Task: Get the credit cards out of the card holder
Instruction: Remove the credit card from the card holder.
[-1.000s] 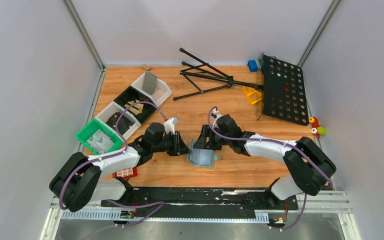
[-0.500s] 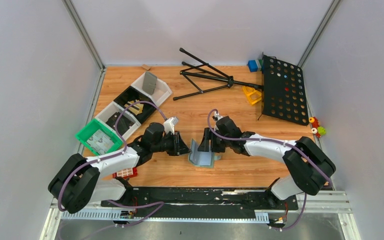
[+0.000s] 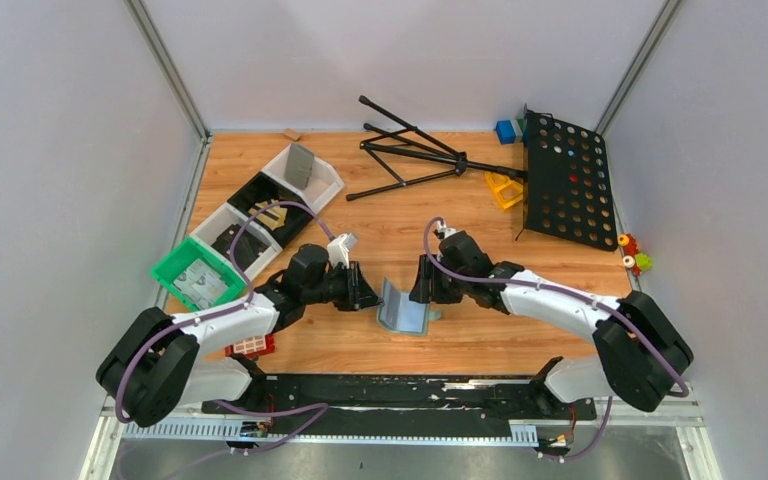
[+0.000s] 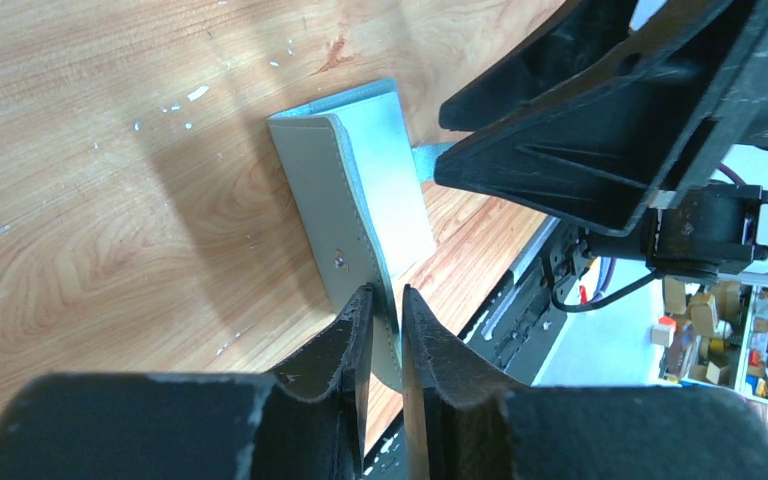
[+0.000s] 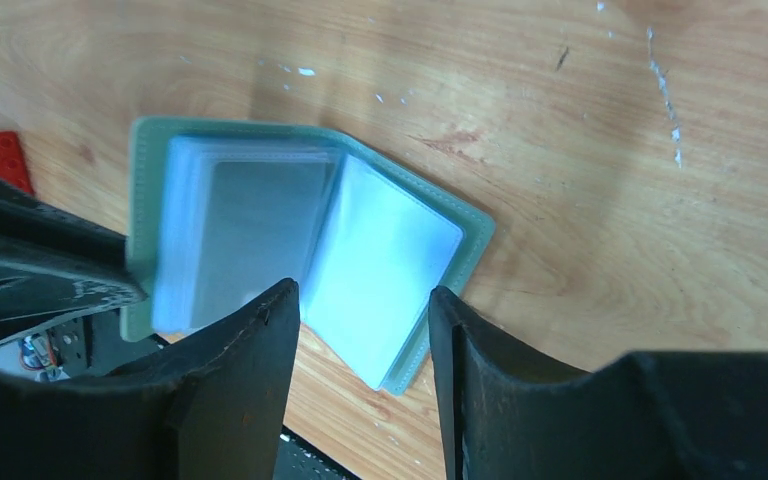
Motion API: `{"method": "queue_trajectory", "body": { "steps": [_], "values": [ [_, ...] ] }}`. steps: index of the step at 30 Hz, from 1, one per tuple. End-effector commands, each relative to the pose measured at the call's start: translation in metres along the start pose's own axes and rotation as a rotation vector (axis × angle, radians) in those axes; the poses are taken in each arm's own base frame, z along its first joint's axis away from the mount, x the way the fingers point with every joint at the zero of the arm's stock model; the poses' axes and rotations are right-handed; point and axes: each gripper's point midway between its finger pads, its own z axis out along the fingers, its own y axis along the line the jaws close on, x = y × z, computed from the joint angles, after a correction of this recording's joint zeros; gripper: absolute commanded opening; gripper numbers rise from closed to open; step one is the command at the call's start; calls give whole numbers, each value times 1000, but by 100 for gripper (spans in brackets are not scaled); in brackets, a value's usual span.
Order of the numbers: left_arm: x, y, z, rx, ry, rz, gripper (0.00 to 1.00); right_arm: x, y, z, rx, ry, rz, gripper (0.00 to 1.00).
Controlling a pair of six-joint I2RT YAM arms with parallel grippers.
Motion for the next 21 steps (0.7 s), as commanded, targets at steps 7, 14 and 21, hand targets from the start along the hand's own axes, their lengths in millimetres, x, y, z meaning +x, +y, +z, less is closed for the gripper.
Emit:
{"method": "queue_trajectory", "body": {
  "steps": [7, 14, 21],
  "values": [
    [-17, -13, 3, 23, -36, 44, 30, -20, 31, -15, -112, -65, -38, 39],
    [-10, 2, 10, -31, -1, 24, 46, 3, 27, 14, -149, 28, -6, 16],
    [-3, 10, 18, -40, 33, 6, 44, 19, 20, 30, -154, 95, 4, 6]
  ]
}}
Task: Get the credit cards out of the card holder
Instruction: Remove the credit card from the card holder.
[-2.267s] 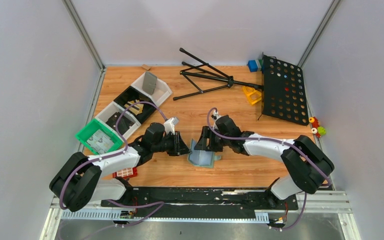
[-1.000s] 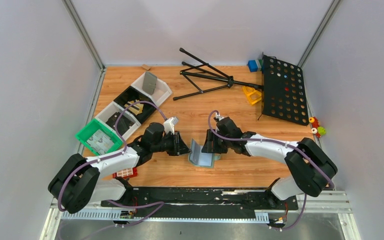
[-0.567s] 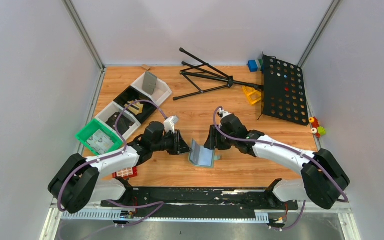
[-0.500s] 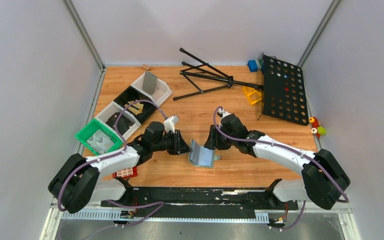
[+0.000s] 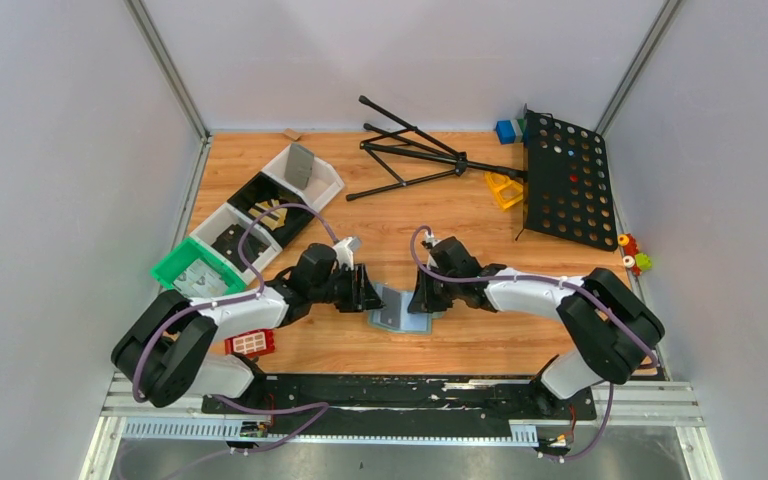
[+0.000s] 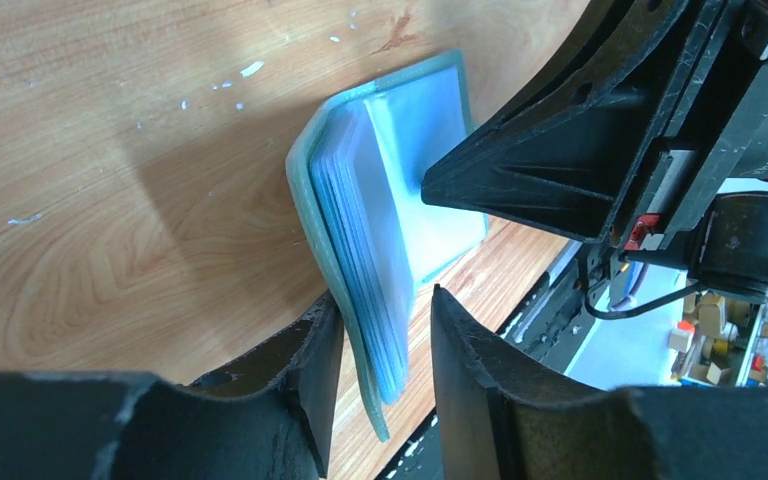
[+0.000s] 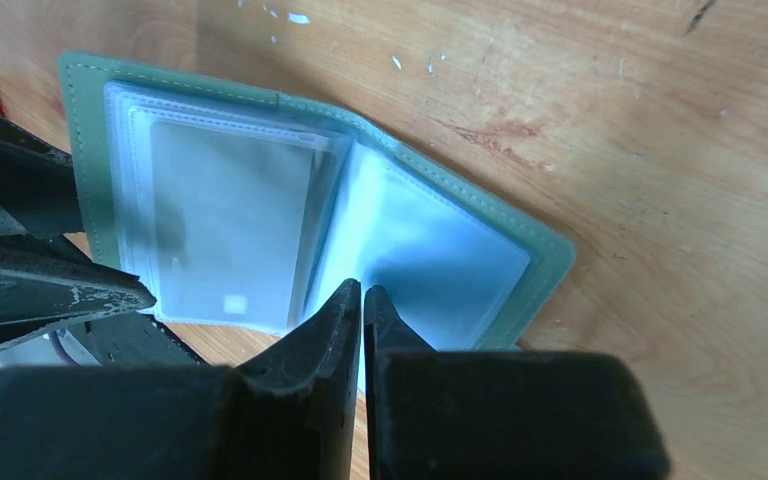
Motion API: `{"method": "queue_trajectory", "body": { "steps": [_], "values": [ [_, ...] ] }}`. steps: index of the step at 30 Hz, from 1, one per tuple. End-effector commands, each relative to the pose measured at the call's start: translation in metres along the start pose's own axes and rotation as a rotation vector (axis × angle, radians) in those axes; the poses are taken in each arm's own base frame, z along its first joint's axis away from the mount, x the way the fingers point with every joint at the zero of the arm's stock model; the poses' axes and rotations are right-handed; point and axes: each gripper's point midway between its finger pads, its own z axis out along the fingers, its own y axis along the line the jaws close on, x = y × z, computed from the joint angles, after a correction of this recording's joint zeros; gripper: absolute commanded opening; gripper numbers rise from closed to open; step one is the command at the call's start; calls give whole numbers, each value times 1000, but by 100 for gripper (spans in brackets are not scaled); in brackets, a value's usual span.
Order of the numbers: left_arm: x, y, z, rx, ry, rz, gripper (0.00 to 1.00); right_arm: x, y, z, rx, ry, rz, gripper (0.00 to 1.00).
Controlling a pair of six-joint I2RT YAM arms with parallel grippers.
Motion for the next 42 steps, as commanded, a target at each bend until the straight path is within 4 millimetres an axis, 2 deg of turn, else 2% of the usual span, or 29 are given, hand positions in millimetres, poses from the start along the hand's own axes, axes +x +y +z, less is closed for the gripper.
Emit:
{"method": "queue_trajectory", "body": {
  "steps": [1, 8, 12, 14, 18, 23, 27, 30, 33, 42],
  "values": [
    [-11, -9, 6, 28, -19, 35, 42, -2, 14, 6, -76, -4, -9, 5],
    [-7, -1, 12, 13, -4, 25, 27, -5, 16, -1, -81, -31, -23, 3],
    [-5, 1, 13, 21, -9, 25, 8, -8, 22, -10, -103, -55, -26, 3],
    [-4, -2, 14, 52, -15, 28, 4, -10, 25, -15, -111, -66, -27, 3],
    [-4, -15, 13, 135, -28, 27, 3, -14, 30, -27, -128, -100, -30, 6],
    [-4, -19, 11, 156, -33, 18, 4, -11, 29, -30, -131, -105, -14, 7],
    [-7, -23, 7, 166, -46, 22, 8, 0, 20, -20, -116, -62, 0, 6],
    [-8, -26, 3, 170, -52, 25, 18, 1, 16, -9, -105, -49, 5, 5],
    [-6, -27, 2, 172, -46, 27, 24, 3, 13, 0, -106, -35, 12, 4],
    [-5, -31, 0, 193, -33, 36, 26, 7, 8, 11, -98, -13, 24, 3]
  ]
}}
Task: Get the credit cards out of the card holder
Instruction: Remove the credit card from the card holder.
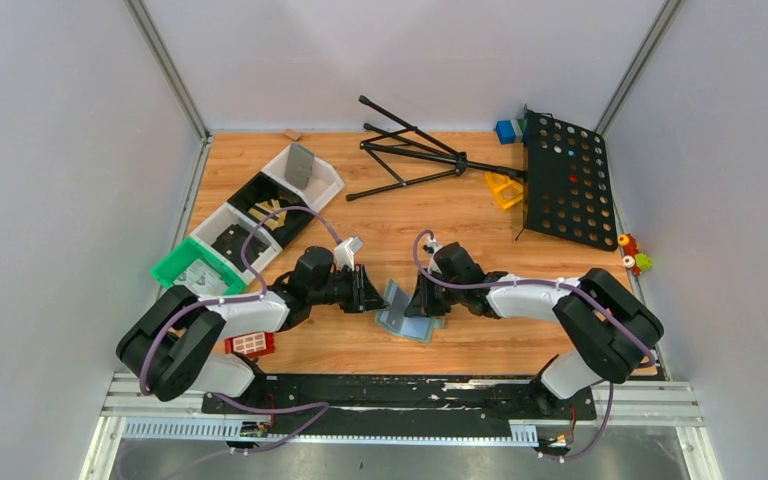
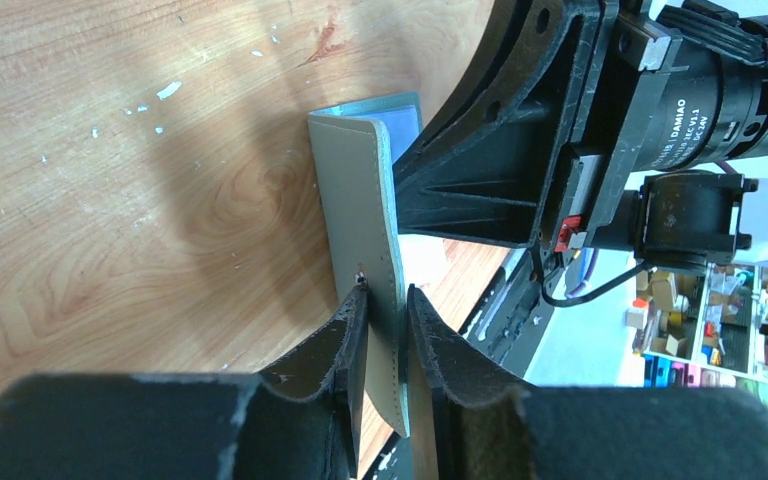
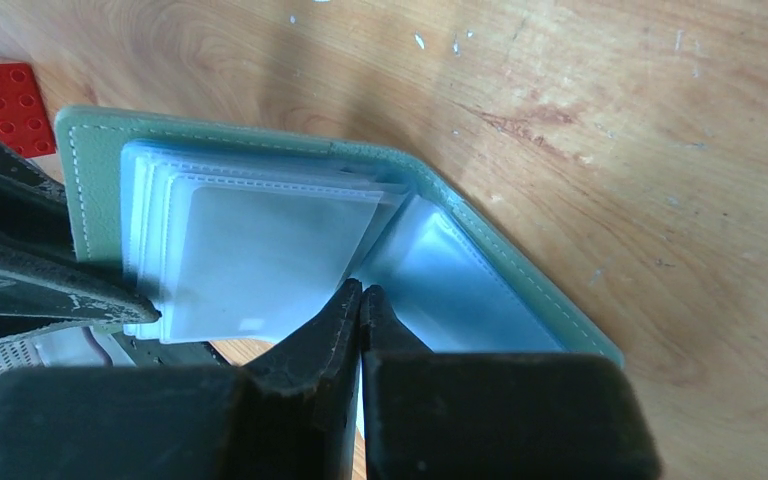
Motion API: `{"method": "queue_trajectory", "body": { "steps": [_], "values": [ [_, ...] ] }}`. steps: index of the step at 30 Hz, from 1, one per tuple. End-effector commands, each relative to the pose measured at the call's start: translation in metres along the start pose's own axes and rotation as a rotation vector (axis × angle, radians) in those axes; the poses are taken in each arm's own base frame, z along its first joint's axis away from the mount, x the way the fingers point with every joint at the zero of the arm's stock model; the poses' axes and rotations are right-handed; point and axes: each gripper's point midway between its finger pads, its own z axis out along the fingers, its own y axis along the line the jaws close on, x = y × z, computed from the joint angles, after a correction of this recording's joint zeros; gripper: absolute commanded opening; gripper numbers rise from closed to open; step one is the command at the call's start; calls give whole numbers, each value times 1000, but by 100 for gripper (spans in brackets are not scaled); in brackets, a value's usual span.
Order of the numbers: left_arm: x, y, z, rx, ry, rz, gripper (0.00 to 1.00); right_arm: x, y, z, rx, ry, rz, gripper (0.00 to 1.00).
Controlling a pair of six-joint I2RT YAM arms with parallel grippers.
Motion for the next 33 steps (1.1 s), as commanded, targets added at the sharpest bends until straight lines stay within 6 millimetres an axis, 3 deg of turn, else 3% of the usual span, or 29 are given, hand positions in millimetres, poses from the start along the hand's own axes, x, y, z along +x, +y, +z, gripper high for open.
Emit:
{"method": "queue_trajectory", "body": {
  "steps": [1, 6, 12, 18, 26, 33],
  "values": [
    [-7, -18, -3, 70, -15, 40, 26, -4, 4, 5, -20, -16, -8, 4],
    [-7, -23, -3, 88, -6, 40, 19, -4, 5, 7, -22, -10, -6, 3],
    [-12, -31, -6, 106, -21, 42, 0, -6, 0, 8, 6, -16, -7, 4],
    [-20, -39, -13, 110, -51, 64, 0, -10, 1, 11, 7, -19, -13, 4],
    [-20, -39, -13, 98, -46, 56, 0, -21, 17, 25, -48, -18, -19, 5],
    [-24, -31, -15, 16, -40, 75, 0, -25, 16, 19, -18, -25, -42, 15]
  ]
}}
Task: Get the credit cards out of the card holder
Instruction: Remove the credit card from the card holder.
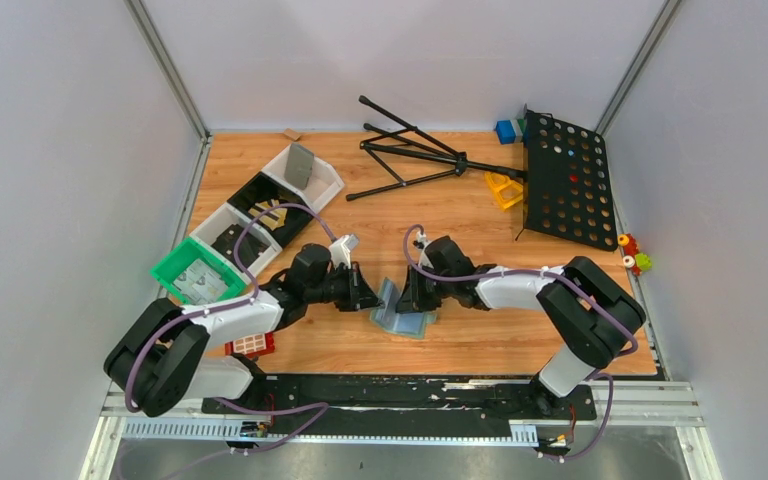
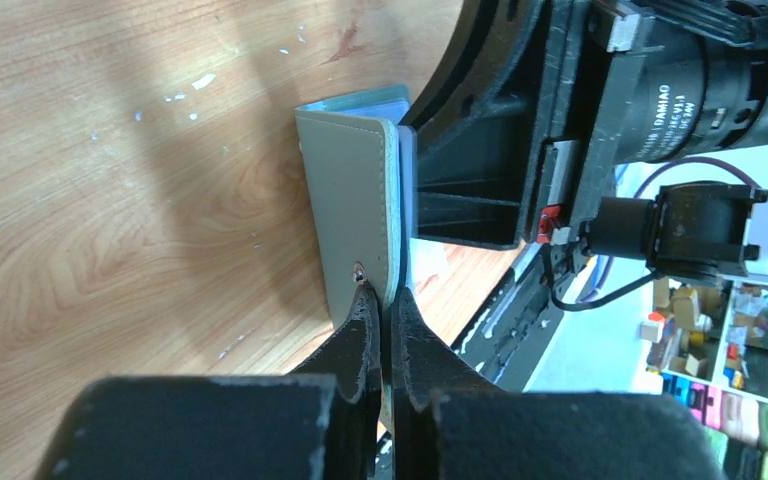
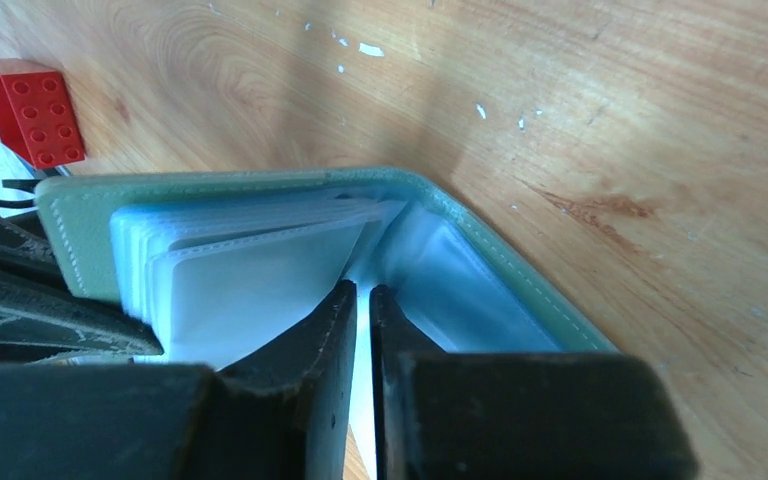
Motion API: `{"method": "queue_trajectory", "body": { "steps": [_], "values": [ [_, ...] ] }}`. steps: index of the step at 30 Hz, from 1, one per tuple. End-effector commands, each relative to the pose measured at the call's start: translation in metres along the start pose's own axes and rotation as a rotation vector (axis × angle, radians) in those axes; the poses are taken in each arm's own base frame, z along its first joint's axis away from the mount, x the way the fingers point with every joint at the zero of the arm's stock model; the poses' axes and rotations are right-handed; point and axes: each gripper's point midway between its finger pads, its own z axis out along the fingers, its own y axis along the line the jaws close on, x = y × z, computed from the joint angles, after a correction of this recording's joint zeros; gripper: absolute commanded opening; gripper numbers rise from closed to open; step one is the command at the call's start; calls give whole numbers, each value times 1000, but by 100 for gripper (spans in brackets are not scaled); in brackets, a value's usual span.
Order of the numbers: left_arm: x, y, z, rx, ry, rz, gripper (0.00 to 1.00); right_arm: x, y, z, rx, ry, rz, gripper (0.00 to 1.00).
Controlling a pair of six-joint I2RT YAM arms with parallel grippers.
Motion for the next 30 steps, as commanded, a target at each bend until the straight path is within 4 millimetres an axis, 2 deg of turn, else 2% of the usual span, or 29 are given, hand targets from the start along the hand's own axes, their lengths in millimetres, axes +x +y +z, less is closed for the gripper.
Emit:
{"method": "queue_trajectory", "body": {
  "steps": [1, 8, 13, 20, 21, 24, 30],
  "values": [
    [-20, -29, -6, 54, -32, 80, 0, -16, 3, -1, 30, -55, -55, 18],
    [-27, -19, -13, -44, -44, 117, 0, -17, 0, -26, 91, -91, -82, 30],
    [-28, -16, -15, -76, -39, 121, 0, -16, 8, -31, 47, -107, -79, 41],
    [-29, -9, -18, -129, -29, 134, 0, -14, 12, -29, 22, -94, -65, 40],
    [-29, -8, -19, -142, -27, 136, 0, -13, 13, -30, 17, -92, -67, 42],
    [-31, -4, -22, -174, -26, 149, 0, -17, 24, -34, -34, -119, -80, 55],
    [-30, -4, -23, -186, -26, 155, 0, -16, 46, -39, -158, -129, -60, 61]
  ]
}}
